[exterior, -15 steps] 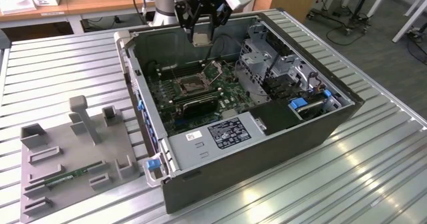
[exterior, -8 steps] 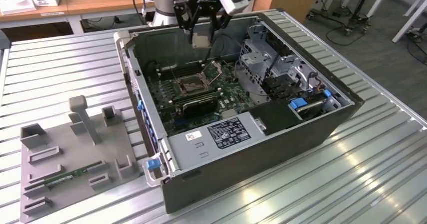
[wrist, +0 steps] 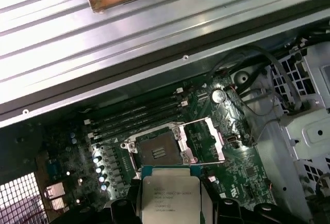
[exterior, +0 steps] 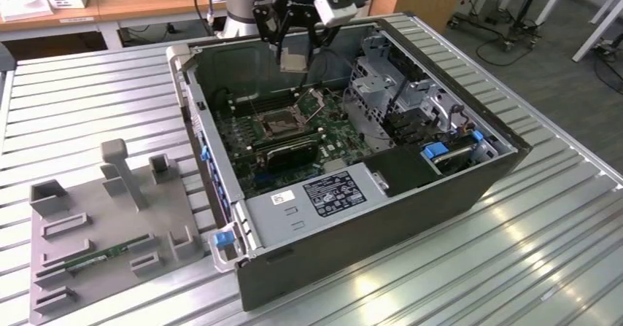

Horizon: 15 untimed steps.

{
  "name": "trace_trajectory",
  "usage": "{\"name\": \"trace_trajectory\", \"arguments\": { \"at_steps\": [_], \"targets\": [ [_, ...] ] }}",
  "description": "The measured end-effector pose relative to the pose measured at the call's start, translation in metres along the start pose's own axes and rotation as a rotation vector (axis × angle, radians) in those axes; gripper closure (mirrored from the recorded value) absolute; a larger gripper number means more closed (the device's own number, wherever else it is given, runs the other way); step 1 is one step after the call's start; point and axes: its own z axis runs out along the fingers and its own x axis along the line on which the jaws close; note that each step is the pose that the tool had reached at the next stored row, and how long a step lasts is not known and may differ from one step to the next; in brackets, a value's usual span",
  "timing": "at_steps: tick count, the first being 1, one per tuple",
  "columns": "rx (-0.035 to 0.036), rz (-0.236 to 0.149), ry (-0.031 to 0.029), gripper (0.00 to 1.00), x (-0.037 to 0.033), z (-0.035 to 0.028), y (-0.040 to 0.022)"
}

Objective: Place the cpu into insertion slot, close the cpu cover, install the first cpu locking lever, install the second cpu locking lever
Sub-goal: 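Place the cpu into insertion slot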

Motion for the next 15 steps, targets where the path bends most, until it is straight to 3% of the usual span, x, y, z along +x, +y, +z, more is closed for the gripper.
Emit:
{"name": "trace_trajectory", "arguments": {
  "at_steps": [15],
  "targets": [
    [-0.0052, 0.272, -0.0233, 0.46, -0.0001, 0.0066, -0.0006]
  ]
}}
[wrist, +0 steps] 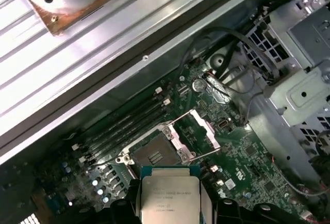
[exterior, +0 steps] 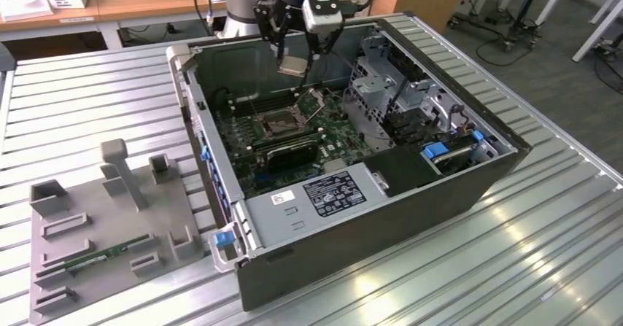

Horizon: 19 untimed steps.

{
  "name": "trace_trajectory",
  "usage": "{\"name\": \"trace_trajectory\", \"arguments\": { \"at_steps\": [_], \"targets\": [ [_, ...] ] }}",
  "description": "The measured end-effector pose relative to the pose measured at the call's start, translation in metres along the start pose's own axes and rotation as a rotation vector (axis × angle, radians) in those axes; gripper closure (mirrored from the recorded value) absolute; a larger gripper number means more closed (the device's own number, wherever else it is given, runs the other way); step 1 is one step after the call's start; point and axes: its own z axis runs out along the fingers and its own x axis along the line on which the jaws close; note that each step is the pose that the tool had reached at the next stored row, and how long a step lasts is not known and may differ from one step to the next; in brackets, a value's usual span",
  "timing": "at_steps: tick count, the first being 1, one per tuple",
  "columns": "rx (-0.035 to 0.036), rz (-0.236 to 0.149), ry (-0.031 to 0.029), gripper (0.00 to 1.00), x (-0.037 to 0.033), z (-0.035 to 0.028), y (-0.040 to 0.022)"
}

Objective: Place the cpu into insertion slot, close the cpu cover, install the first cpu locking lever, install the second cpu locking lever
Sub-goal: 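Place the cpu into insertion slot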

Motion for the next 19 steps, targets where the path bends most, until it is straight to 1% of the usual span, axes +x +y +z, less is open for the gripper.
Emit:
{"name": "trace_trajectory", "arguments": {
  "at_steps": [19],
  "targets": [
    [-0.0066, 0.344, -0.0294, 0.46, -0.0002, 0.0082, -0.0007]
  ]
}}
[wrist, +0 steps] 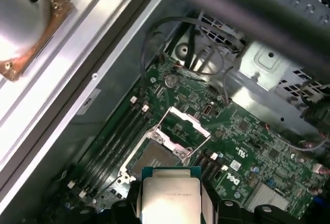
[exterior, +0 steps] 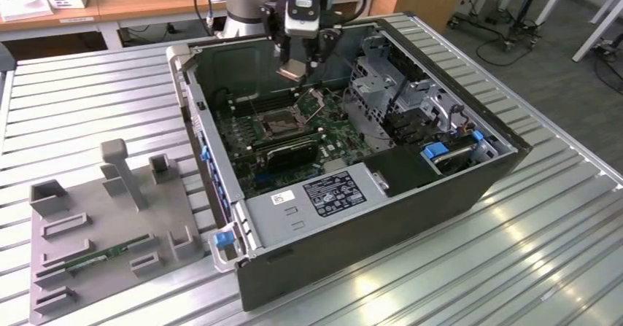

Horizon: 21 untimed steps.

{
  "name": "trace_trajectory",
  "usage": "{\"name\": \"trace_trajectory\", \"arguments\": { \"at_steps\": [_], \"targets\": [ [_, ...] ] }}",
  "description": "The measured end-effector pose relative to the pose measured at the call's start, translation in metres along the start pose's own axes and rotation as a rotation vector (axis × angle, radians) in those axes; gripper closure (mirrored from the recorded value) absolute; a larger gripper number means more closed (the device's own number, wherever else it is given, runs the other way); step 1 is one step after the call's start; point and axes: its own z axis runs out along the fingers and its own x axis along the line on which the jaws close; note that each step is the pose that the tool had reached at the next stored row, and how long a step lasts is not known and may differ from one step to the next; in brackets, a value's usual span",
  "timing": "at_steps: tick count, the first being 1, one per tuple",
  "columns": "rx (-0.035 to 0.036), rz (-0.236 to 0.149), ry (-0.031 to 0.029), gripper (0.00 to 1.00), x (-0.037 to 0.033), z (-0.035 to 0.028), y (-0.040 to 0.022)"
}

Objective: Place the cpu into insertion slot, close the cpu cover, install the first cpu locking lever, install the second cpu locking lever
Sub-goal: 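Place the cpu into insertion slot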

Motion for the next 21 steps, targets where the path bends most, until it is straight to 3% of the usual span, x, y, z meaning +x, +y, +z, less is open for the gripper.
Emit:
{"name": "trace_trajectory", "arguments": {
  "at_steps": [21],
  "targets": [
    [-0.0072, 0.38, -0.0325, 0.46, -0.0002, 0.0092, -0.0008]
  ]
}}
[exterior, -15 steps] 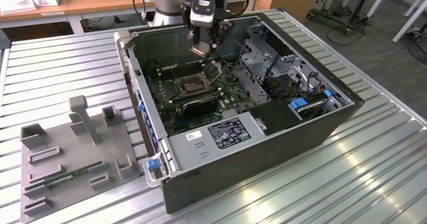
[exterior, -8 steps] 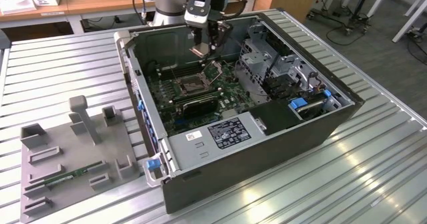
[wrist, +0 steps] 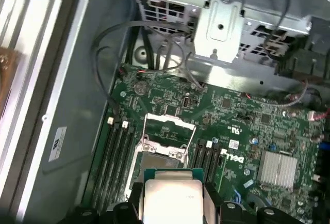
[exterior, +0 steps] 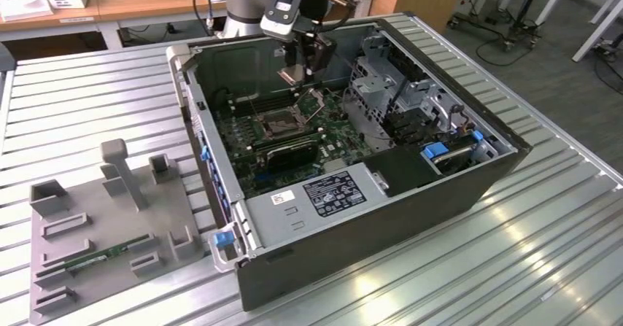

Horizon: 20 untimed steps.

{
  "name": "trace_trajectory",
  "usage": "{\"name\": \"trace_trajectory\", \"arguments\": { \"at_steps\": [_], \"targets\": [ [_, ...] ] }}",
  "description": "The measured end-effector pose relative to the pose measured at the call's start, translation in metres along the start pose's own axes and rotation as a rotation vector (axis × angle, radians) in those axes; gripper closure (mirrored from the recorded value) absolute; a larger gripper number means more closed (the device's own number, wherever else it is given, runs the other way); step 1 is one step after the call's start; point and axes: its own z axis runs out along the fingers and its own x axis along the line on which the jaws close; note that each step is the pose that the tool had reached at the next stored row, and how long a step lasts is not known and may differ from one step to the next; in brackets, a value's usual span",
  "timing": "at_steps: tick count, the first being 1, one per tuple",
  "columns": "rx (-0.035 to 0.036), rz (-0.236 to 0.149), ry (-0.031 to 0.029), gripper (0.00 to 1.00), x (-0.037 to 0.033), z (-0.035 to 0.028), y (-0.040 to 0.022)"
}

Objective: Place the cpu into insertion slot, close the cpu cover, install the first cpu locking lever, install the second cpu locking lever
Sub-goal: 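Place the cpu into insertion slot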

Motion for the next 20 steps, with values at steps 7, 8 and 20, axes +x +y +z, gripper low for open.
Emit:
{"name": "trace_trajectory", "arguments": {
  "at_steps": [7, 8, 20],
  "targets": [
    [-0.0025, 0.126, -0.0107, 0.46, 0.0, 0.0036, -0.0004],
    [-0.0027, 0.141, -0.012, 0.46, 0.0, 0.0041, -0.0007],
    [-0.0036, 0.18, -0.0152, 0.46, 0.0007, 0.0075, -0.0041]
  ]
}}
